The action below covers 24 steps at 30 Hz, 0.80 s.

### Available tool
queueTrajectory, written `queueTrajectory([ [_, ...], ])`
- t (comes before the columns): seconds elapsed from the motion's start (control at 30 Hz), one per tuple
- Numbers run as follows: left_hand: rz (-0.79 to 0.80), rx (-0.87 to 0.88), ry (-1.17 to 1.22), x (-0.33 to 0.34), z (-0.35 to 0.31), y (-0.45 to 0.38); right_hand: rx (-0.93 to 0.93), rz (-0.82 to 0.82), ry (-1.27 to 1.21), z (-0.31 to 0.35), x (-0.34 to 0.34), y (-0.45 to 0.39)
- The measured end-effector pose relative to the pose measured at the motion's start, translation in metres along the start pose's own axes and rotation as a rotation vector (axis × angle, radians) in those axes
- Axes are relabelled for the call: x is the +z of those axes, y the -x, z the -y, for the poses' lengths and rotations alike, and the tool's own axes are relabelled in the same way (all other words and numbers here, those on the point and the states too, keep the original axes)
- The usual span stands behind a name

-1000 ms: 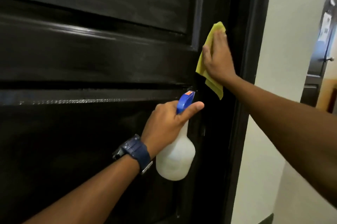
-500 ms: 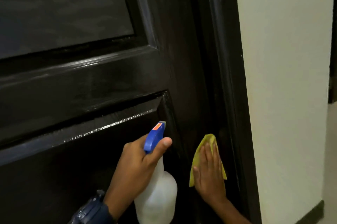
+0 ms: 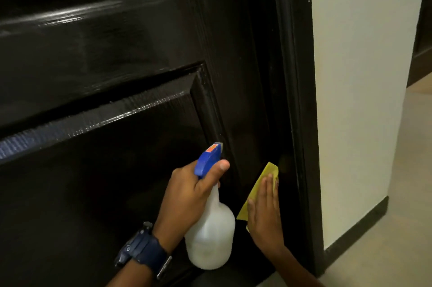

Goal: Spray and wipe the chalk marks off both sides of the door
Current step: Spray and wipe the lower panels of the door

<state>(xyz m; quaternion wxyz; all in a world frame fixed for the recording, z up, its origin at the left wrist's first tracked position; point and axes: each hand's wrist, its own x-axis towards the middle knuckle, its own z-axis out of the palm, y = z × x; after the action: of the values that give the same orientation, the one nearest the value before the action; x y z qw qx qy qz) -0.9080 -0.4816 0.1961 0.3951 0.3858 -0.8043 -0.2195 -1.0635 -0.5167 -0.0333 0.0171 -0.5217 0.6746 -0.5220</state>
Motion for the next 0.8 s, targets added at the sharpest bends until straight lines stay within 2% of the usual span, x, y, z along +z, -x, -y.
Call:
queueTrajectory([
  [0.1, 0.071, 0.001, 0.005, 0.007, 0.016, 0.013, -0.009, -0.008, -0.036, 0.006, -0.005, -0.001],
  [0.27, 0.053, 0.01, -0.008, -0.001, 0.026, 0.013, -0.003, -0.03, -0.087, 0.01, -0.006, -0.002],
  [0.43, -0.043, -0.001, -0.024, -0.003, 0.022, 0.016, -0.428, -0.184, -0.06, 0.055, -0.049, -0.066],
  [0.53, -0.084, -0.02, -0.018, -0.01, 0.02, 0.022, -0.513, -0.291, -0.239, 0.111, -0.077, -0.105],
  [0.63, -0.115, -0.046, -0.021, -0.018, 0.022, 0.028, -0.673, -0.414, -0.332, 0.165, -0.093, -0.126],
  [0.7, -0.129, -0.071, -0.024, -0.022, 0.025, 0.031, -0.723, -0.403, -0.292, 0.186, -0.085, -0.141],
  [0.8, -0.156, -0.075, -0.021, -0.027, 0.027, 0.032, -0.702, -0.411, -0.123, 0.184, -0.061, -0.15],
])
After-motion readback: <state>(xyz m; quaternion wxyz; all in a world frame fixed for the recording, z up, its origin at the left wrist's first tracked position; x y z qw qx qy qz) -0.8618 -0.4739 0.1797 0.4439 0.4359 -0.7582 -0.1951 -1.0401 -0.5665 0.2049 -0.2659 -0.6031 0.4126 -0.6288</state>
